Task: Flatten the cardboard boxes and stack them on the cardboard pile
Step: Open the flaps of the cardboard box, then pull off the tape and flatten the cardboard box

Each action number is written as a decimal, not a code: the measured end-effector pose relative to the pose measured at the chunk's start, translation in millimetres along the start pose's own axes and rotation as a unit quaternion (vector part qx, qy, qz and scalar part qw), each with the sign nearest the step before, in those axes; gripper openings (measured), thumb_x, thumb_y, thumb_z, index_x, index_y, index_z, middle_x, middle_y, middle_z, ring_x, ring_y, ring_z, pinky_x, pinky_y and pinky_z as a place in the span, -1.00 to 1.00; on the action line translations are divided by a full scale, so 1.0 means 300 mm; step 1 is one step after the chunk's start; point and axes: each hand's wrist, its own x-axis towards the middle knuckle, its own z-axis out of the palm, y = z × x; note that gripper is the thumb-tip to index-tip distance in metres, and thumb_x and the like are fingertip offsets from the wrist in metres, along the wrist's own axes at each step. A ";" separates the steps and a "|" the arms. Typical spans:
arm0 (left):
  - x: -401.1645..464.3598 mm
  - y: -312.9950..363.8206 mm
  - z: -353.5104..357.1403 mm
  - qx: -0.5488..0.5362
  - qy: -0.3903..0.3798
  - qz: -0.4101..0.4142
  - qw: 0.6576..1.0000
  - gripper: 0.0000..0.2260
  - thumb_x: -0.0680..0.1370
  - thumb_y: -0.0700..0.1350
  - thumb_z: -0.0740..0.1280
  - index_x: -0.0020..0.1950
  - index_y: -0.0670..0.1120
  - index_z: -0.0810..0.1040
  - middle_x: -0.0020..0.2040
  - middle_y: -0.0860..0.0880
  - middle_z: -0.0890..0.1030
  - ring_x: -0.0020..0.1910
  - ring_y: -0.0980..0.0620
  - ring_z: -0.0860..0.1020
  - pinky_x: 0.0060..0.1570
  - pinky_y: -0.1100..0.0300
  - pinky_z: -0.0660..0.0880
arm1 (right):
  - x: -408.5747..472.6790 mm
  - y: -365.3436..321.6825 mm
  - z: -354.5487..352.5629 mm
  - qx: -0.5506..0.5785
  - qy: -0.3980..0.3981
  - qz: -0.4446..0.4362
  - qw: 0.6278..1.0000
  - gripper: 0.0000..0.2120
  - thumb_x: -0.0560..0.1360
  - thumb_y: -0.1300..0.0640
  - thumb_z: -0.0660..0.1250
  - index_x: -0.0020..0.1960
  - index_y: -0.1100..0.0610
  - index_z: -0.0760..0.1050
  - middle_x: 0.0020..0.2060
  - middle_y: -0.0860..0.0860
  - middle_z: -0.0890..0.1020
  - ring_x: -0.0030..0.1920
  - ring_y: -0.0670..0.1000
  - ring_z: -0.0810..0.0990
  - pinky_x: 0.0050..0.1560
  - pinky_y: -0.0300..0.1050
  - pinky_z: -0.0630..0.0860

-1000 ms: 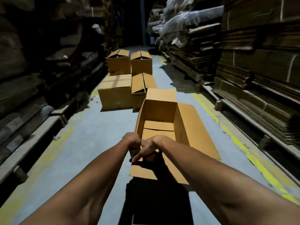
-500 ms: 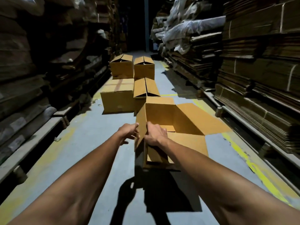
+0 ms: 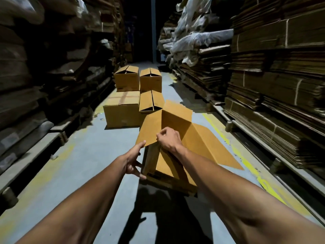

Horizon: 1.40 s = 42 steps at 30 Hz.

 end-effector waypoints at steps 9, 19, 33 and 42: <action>0.012 -0.074 0.062 0.018 0.017 -0.013 1.000 -0.13 0.42 0.53 0.33 0.60 0.13 0.23 0.30 -0.27 0.39 0.07 -0.36 0.47 -0.02 -0.31 0.60 | 0.053 -0.032 0.015 -0.054 -0.091 0.188 0.976 -0.82 0.58 0.06 0.43 -0.12 0.11 0.51 -0.14 0.05 0.59 -0.17 -0.02 0.56 -0.19 -0.13 0.48; -0.033 0.104 -0.025 0.135 0.397 0.275 0.865 -0.09 0.24 0.68 0.18 0.24 0.00 0.60 0.17 -0.12 0.65 0.17 -0.22 0.58 0.19 -0.14 0.56 | 0.119 -0.098 -0.071 0.295 -0.006 0.157 0.942 -0.81 0.55 0.24 0.44 0.13 0.31 0.65 0.00 0.15 0.71 -0.04 0.14 0.69 -0.03 0.00 0.65; -0.138 0.241 0.256 0.420 0.419 0.456 0.663 -0.18 0.44 0.51 0.31 0.53 0.03 0.35 0.35 -0.15 0.50 0.30 -0.17 0.41 0.18 -0.11 0.50 | 0.035 0.198 -0.168 0.450 0.024 0.196 0.871 -0.67 0.74 0.04 0.19 0.22 0.26 0.61 0.01 0.17 0.74 -0.04 0.13 0.74 -0.01 0.06 0.71; 0.098 -0.031 0.474 0.426 0.240 0.364 0.792 -0.09 0.45 0.43 0.40 0.62 -0.02 0.19 0.49 -0.17 0.38 0.47 -0.21 0.31 0.41 -0.14 0.37 | -0.051 0.430 -0.266 0.284 -0.031 0.328 0.901 -0.70 0.77 0.13 0.08 -0.02 0.22 0.47 -0.16 0.11 0.59 -0.17 0.08 0.60 -0.07 0.01 0.60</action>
